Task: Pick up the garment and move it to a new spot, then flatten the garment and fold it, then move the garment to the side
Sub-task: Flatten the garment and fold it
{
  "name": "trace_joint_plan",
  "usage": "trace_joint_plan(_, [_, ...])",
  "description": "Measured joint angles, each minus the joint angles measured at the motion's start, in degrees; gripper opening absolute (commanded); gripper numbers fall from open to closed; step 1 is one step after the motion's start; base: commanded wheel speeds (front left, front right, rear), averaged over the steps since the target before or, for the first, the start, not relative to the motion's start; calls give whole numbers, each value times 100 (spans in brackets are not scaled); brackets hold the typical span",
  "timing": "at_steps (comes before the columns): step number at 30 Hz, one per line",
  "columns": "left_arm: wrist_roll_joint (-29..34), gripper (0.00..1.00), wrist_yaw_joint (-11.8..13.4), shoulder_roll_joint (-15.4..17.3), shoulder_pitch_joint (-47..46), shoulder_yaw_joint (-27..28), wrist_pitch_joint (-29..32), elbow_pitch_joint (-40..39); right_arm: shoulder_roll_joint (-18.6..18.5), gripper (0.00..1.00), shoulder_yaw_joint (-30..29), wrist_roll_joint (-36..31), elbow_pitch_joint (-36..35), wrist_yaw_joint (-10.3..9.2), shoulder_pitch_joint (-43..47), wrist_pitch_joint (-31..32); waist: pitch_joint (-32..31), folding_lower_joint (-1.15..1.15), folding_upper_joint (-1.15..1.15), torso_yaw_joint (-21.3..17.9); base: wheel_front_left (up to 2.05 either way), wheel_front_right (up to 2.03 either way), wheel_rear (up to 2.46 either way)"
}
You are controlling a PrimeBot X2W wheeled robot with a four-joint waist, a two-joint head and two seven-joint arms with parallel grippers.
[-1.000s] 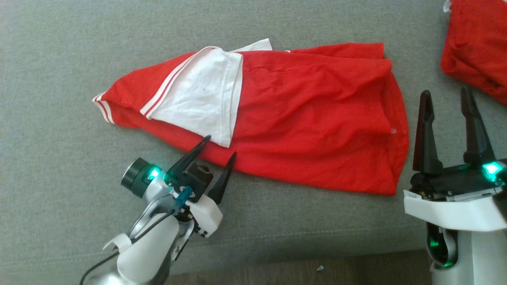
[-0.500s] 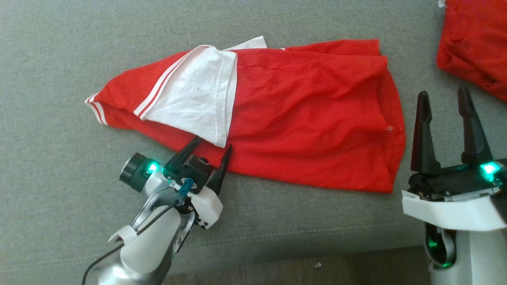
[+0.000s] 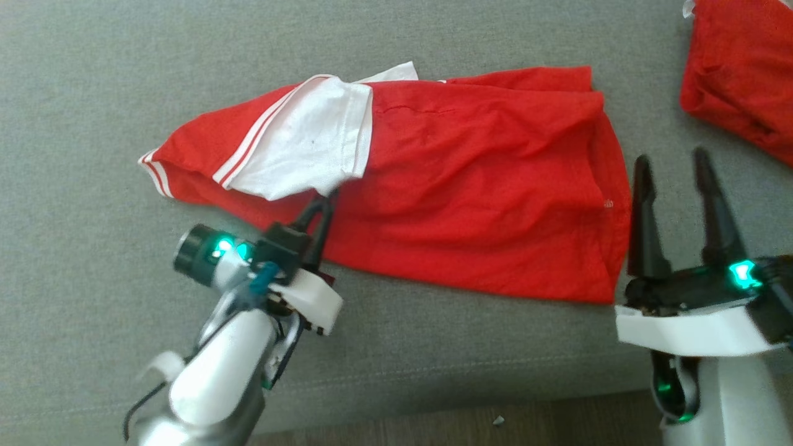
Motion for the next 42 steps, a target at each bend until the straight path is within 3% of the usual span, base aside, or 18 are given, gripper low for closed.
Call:
trace_joint_plan(9, [-414, 0, 47, 405, 802, 904, 0, -1301, -1, 100, -97, 545, 2061, 0, -660, 1, -50, 0, 0, 132, 0, 0, 0])
trace_joint_plan(18, [-449, 0, 24, 472, 895, 1228, 0, -1514, -15, 100, -226, 913, 4134, 0, -2286, 502, 47, 0, 0, 345, 0, 0, 0])
trace_joint_plan(26, [-432, 0, -36, 432, 896, 1384, 0, -1534, -20, 100, -454, 883, 4628, 0, -2692, 538, 131, 0, 0, 441, 0, 0, 0])
trace_joint_plan(40, [-270, 0, -110, 347, 915, 1549, 0, -1486, -26, 100, -678, 592, 4777, 0, -2947, 648, 67, 0, 0, 486, 0, 0, 0])
trace_joint_plan(41, [-265, 0, -130, 341, 920, 1557, 0, -1479, -26, 89, -676, 622, 4742, 0, -2945, 667, 55, 0, 0, 489, 0, 0, 0])
trace_joint_plan(42, [-245, 0, -149, 334, 927, 1567, 0, -1472, -29, 67, -651, 693, 4698, 0, -2945, 715, 42, 0, 0, 493, 0, 0, 0])
